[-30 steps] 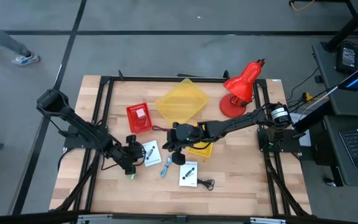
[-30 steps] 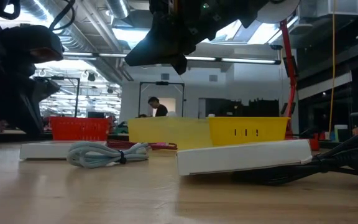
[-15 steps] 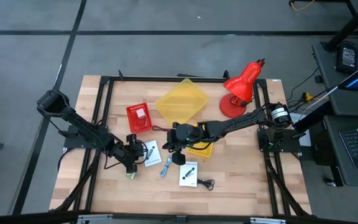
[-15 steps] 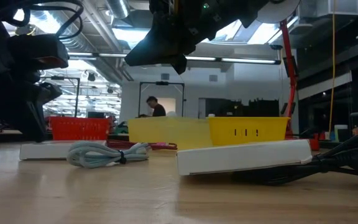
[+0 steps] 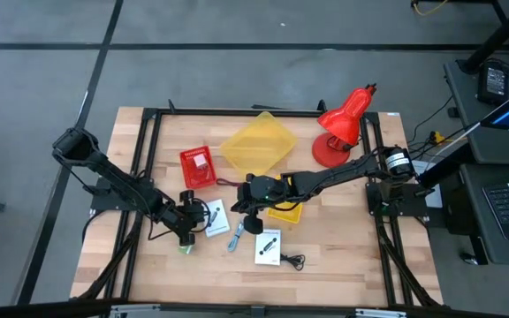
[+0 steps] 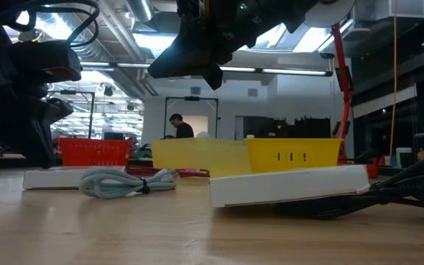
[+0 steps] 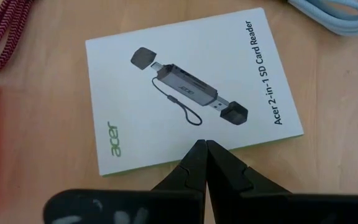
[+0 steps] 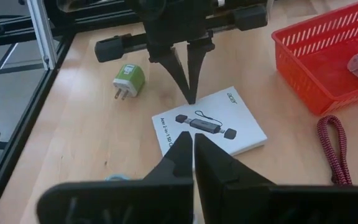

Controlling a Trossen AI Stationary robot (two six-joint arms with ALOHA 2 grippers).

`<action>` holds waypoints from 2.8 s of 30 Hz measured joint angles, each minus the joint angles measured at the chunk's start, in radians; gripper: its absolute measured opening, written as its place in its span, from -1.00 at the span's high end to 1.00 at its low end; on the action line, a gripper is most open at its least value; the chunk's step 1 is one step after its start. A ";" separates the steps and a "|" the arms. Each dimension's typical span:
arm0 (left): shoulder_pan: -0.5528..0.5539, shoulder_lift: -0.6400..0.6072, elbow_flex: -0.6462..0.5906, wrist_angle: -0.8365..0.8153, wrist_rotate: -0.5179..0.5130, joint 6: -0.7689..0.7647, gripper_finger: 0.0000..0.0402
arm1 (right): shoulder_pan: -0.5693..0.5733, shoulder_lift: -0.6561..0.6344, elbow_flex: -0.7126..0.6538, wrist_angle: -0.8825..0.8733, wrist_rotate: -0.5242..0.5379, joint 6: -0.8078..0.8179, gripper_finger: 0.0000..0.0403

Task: Pick and place items into bin
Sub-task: Put the left white box into the small yellow bin

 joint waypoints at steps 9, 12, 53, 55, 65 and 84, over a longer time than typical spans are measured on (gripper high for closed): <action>0.000 -0.011 0.000 -0.003 0.017 -0.001 0.99 | 0.000 0.000 0.000 0.000 0.000 0.003 1.00; 0.000 -0.026 0.000 -0.003 0.016 0.008 0.99 | 0.000 0.000 0.000 0.000 0.000 0.003 1.00; 0.000 -0.051 0.000 -0.046 0.009 -0.001 0.99 | 0.000 0.000 0.000 0.000 0.000 -0.002 1.00; 0.000 -0.051 0.000 -0.046 0.009 -0.001 0.99 | 0.000 0.000 0.000 0.000 0.000 -0.002 1.00; 0.034 -0.050 0.000 -0.046 0.038 -0.001 0.99 | 0.000 0.000 0.000 0.000 0.000 -0.003 1.00; 0.037 -0.046 0.000 -0.045 0.043 0.000 0.99 | 0.000 0.000 0.000 0.000 0.000 -0.012 1.00</action>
